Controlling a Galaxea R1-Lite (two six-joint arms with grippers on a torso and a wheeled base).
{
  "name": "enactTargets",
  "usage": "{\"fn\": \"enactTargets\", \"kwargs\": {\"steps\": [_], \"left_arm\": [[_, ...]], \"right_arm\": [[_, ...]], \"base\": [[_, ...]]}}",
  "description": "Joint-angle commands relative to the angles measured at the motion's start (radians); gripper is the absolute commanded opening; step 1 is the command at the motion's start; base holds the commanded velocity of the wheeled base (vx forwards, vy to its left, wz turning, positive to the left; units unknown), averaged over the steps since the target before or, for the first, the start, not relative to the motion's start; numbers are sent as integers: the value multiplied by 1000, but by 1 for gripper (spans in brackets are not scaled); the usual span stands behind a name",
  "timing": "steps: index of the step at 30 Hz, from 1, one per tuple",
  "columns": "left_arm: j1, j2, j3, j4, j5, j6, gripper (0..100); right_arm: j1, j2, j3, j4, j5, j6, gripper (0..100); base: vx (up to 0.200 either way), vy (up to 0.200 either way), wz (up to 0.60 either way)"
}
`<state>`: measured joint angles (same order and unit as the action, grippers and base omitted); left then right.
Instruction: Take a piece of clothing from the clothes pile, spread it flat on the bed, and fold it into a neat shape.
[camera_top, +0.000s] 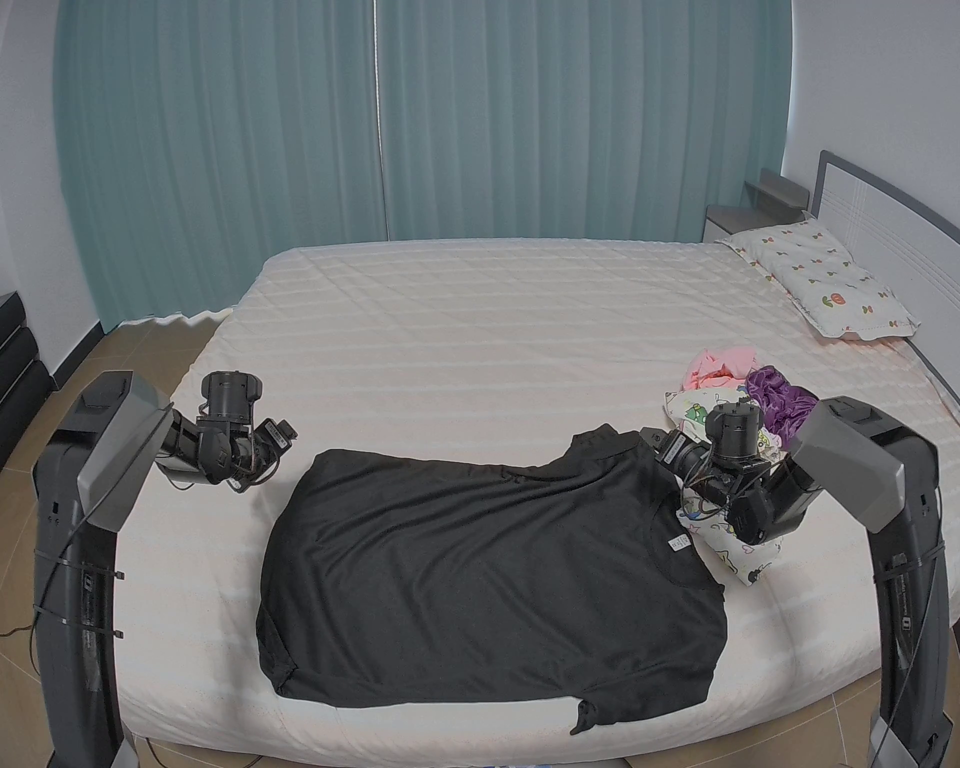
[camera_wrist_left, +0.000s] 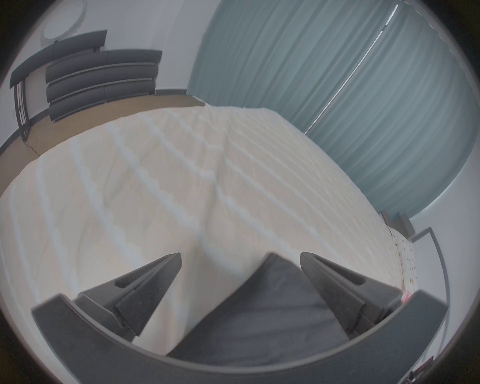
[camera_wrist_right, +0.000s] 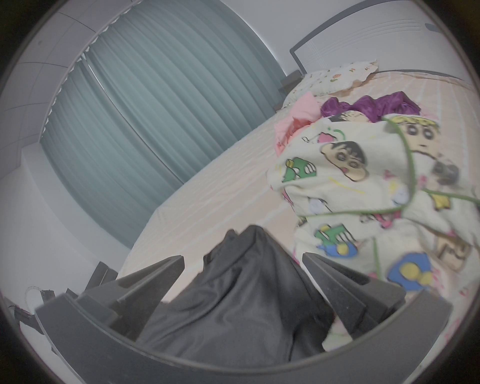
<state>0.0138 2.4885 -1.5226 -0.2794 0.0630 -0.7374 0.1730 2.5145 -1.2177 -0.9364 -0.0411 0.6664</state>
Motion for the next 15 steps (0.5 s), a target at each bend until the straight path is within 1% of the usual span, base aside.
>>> {"fn": "enactTargets", "kwargs": {"steps": [1,2,3,4,5,6,7,11,12,14,15], "left_arm": [[18,-454,654,-159,-200,-33,100],[14,-504,772,-224,-226,-28,100],[14,-504,772,-224,-226,-28,100],[11,-546,912,-311,-252,-28,100],[9,-566,984,-362,-258,-30,100],[9,-566,984,-362,-258,-30,100],[3,-573,1078,-419,-258,-25,100],[-28,-548,1214,-511,-255,-25,100],[-29,-545,1219,-514,-255,-25,100],[-66,-481,1276,-581,-232,-20,100],[-71,-471,1285,-598,-226,-22,100]], "right_arm": [[54,-428,567,-52,38,29,100],[74,-468,652,-58,43,48,100],[74,-468,652,-58,43,48,100],[94,-505,744,-76,44,79,100],[100,-517,790,-91,44,99,100],[100,-517,790,-91,44,99,100],[106,-520,857,-114,43,113,100],[111,-516,972,-180,46,121,100],[111,-516,977,-183,46,122,100],[108,-490,1046,-245,64,122,100],[108,-480,1060,-257,67,122,100]], "base": [[-200,0,0],[-200,0,0],[-200,0,0],[-200,0,0],[-200,0,0],[-200,0,0],[-200,0,0],[-200,0,0],[-200,0,0],[-200,0,0],[-200,0,0]]}}
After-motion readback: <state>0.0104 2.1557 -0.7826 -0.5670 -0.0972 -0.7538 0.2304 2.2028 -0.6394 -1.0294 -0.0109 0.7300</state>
